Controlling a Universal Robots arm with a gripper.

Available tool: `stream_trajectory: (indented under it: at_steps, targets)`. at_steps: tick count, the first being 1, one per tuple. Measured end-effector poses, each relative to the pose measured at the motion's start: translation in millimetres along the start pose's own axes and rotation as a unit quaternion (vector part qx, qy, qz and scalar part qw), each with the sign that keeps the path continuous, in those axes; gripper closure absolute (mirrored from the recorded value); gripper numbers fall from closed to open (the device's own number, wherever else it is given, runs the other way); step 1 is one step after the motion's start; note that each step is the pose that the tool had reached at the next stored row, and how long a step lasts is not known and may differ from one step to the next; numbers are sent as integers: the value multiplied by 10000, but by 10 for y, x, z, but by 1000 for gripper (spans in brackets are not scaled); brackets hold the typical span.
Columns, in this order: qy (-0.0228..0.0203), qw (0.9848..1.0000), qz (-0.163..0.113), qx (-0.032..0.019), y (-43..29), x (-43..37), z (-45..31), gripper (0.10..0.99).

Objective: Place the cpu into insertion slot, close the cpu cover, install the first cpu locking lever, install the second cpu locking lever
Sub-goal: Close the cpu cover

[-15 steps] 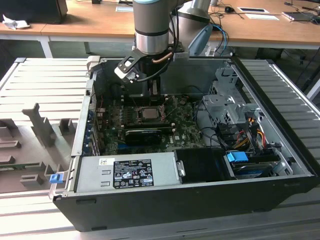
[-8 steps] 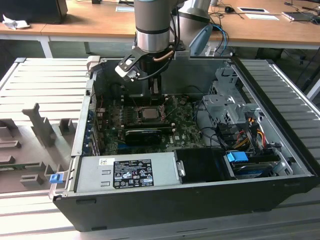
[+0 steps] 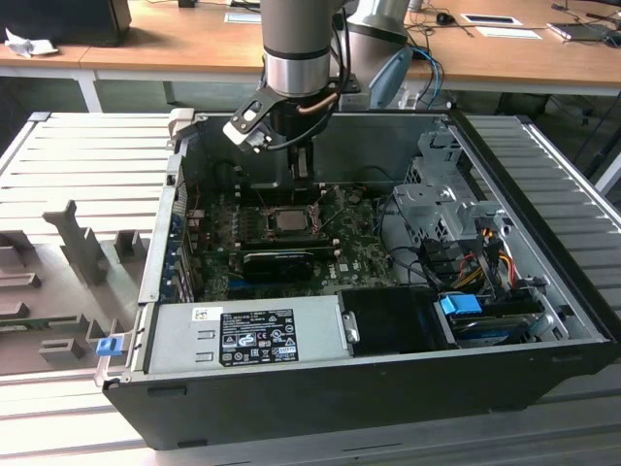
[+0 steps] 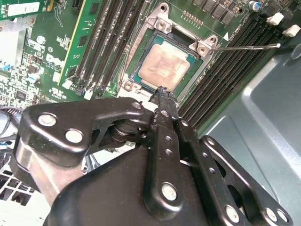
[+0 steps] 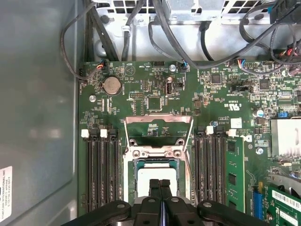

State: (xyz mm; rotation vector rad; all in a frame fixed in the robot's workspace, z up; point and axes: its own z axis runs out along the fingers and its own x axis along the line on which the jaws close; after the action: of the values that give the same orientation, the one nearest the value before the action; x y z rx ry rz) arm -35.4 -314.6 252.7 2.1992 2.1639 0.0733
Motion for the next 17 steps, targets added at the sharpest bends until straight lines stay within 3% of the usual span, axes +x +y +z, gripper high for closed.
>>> stream_trajectory:
  at_steps: [17]
  targets:
    - [-21, 10000, -3, -1, 42, 9, 3, 980]
